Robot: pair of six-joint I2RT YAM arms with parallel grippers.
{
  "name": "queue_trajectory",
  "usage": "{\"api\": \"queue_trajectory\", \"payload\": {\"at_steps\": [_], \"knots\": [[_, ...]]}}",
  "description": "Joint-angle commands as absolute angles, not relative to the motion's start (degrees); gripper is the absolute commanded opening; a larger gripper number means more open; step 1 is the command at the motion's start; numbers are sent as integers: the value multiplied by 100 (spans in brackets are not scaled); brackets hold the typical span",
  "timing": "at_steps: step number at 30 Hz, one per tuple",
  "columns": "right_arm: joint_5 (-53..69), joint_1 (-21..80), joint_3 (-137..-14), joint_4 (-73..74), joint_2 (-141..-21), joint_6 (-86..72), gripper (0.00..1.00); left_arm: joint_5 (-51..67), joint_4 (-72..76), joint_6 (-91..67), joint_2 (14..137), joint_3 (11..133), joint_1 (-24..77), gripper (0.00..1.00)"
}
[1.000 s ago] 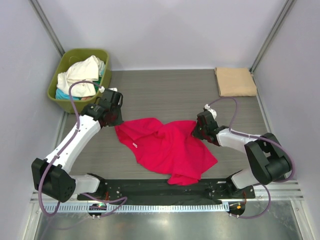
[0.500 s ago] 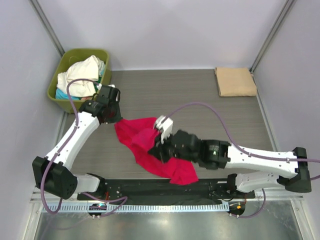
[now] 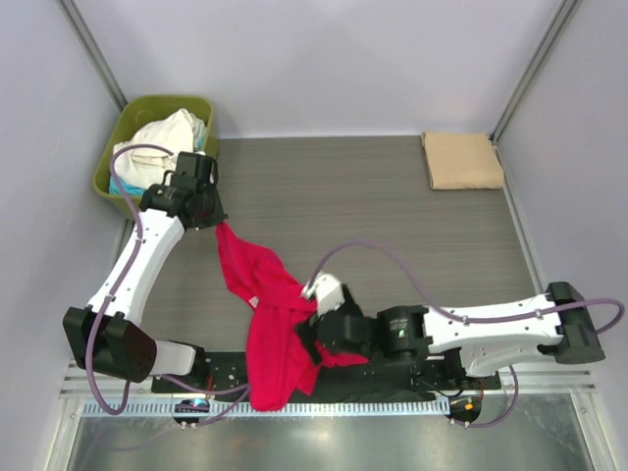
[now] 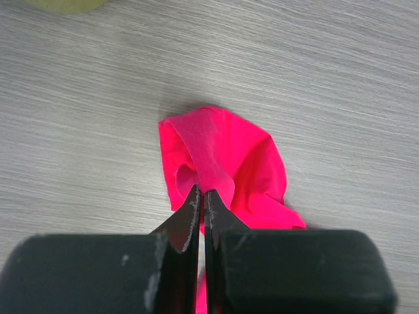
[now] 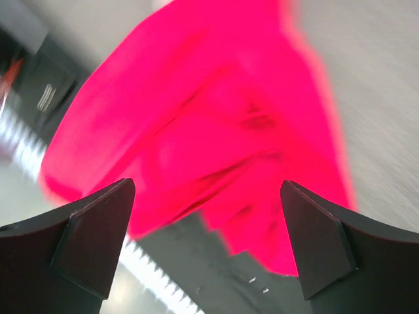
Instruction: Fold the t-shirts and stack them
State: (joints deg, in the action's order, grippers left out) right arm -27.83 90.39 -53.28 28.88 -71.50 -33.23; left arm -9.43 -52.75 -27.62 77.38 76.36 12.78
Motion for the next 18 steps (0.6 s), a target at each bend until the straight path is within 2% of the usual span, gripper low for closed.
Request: {"api": "queue_trajectory", "payload": {"at_steps": [1,2,4,6,11,14,18], "knots": [[-3946,8168,-5169,3584,-6373,-4664,100,-888,-5142,-2698,7629,7533,1222,0],[-3703,7530,-4898,3734,-6215,-4954,99,-922,-5133,-2698,7620,7489,1213,0],[-3307,6928,-4546,3823,-5734,-5562,97,-914,-5080,-2698,7594,7401,1187,0],[-3147,6550,-4160,4067,-5520,-6052,89,-879,-5036,-2698,7594,7357,1169,0],[-2507,6539,-3465,4184,-5449,-6521,76,-774,-4948,-2698,7576,7216,1125,0],[-2092,6583,-2999,3675,-5397,-6583,72,-668,-4896,-2698,7585,7172,1072,0],[-2179,6583,-2909,3367,-5738,-6434,71,-580,-4869,-2698,7576,7154,1011,0]]}}
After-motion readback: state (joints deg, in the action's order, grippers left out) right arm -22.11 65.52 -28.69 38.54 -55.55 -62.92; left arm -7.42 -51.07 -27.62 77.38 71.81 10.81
